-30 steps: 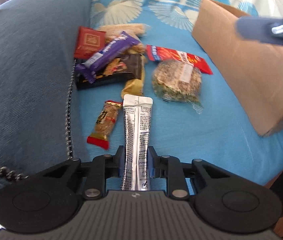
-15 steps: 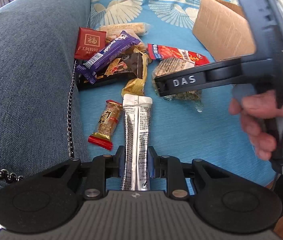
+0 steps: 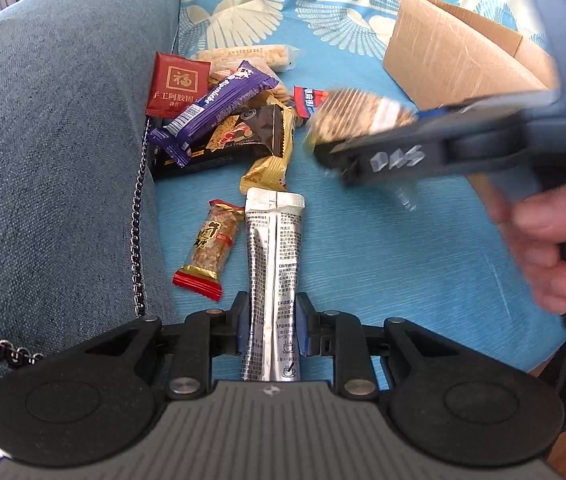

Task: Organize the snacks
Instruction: 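Grasp the silver stick pouch with left gripper while right gripper grasps the peanut bag, then lift the silver pouch with left gripper while right gripper lifts the peanut bag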

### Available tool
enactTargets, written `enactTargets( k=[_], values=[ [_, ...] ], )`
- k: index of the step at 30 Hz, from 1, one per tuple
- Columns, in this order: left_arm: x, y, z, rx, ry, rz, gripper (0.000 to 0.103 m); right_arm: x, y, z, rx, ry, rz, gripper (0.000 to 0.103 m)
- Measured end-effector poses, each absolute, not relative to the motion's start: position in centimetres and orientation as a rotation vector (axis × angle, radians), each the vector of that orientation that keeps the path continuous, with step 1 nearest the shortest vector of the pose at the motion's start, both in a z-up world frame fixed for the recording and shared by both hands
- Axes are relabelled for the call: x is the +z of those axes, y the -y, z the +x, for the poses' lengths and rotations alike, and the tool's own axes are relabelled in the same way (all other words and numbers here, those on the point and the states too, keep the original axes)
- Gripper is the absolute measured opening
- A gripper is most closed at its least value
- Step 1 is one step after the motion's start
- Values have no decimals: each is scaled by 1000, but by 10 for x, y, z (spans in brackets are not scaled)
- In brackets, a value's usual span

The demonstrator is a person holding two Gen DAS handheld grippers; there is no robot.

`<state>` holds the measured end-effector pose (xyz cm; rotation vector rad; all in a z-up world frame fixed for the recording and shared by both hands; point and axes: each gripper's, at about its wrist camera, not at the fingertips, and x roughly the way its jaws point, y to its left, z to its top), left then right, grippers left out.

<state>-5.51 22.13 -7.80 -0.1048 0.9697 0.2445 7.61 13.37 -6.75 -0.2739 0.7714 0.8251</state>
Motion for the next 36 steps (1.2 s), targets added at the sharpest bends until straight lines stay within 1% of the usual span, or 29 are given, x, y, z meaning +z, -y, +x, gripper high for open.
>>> enactTargets(
  k=[7,12,14,17,23,30,36],
  values=[
    [-77,-224,-58,216,-967,-151,25,-28,-104,40,886,-735,-296,82],
    [-76,-226,-59,201,-974,-210,25,-18,-77,4,911,-719,-323,82],
    [-76,-228,-58,194,-981,-245,25,-20,-70,-5,909,-740,-329,82],
    [-75,-231,-56,194,-990,-291,25,-21,-69,-19,932,-720,-330,82],
    [-73,-236,-46,199,-992,-376,25,-53,-69,-21,915,-769,-365,82],
    [-78,-229,-40,195,-973,-347,25,-67,-69,-13,902,-803,-357,82],
    [-78,-222,-37,220,-982,-284,28,-77,-72,-4,887,-853,-353,83]
  ],
)
